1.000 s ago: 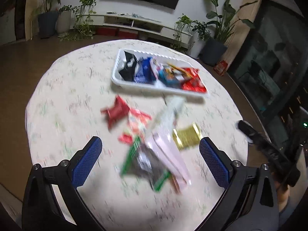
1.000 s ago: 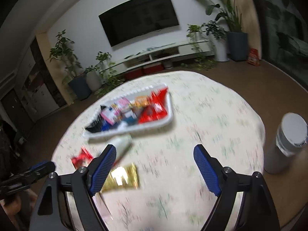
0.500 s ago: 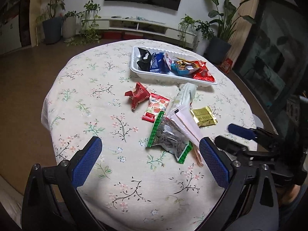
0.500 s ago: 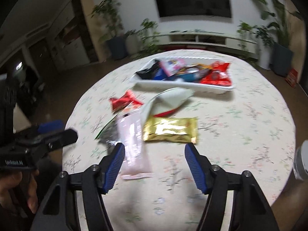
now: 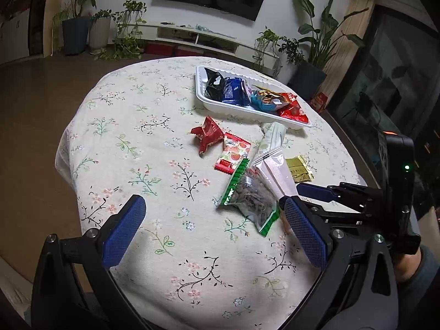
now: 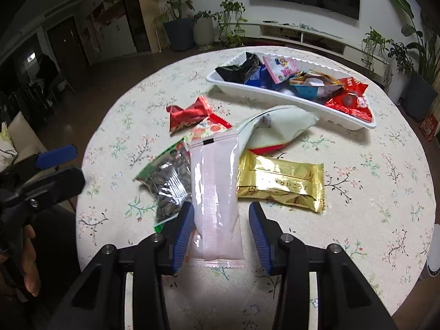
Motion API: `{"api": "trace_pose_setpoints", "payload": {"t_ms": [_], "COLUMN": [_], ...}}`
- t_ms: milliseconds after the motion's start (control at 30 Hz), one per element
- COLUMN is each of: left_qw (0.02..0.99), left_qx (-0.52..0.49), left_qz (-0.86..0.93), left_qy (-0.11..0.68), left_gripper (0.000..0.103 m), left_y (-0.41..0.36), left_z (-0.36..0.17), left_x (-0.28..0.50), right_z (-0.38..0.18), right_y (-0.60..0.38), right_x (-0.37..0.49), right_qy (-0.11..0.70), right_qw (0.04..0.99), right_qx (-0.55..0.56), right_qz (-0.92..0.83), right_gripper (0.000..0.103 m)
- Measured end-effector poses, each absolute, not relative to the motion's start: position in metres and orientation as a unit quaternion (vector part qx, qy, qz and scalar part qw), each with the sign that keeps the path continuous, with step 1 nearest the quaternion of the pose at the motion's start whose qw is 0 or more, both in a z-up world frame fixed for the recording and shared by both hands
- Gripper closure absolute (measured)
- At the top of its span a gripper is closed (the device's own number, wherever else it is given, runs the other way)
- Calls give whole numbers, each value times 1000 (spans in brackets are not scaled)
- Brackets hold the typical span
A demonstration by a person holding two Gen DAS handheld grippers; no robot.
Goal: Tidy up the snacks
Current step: 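Grasp the pale pink long pack with the right tool, then grasp the white long pack with the left tool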
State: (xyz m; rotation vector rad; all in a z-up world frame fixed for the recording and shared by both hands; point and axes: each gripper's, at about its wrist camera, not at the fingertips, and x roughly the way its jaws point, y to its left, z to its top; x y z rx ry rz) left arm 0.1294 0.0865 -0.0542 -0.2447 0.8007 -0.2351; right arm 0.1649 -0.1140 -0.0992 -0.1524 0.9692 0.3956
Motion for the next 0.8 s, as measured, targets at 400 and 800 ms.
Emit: {"api": "trace_pose_setpoints", "payload": {"t_ms": [400,800], "left_qw": [904,908], "left_qx": [-111,-54], "left_qz": [-114,-143], "left_qy": [397,389], "left_gripper": [1,1], "left_y": [83,51], "left_z": [-59,-38], "left_x": [132,149], "right_z": [-107,-101], "right_y": [-108,-131], "right_x": [172,157], "right_qy": [469,447], "right_qw": [858,876], "right_qx": [-83,-52], "right_qz": [191,172], "right_gripper": [66,78]}}
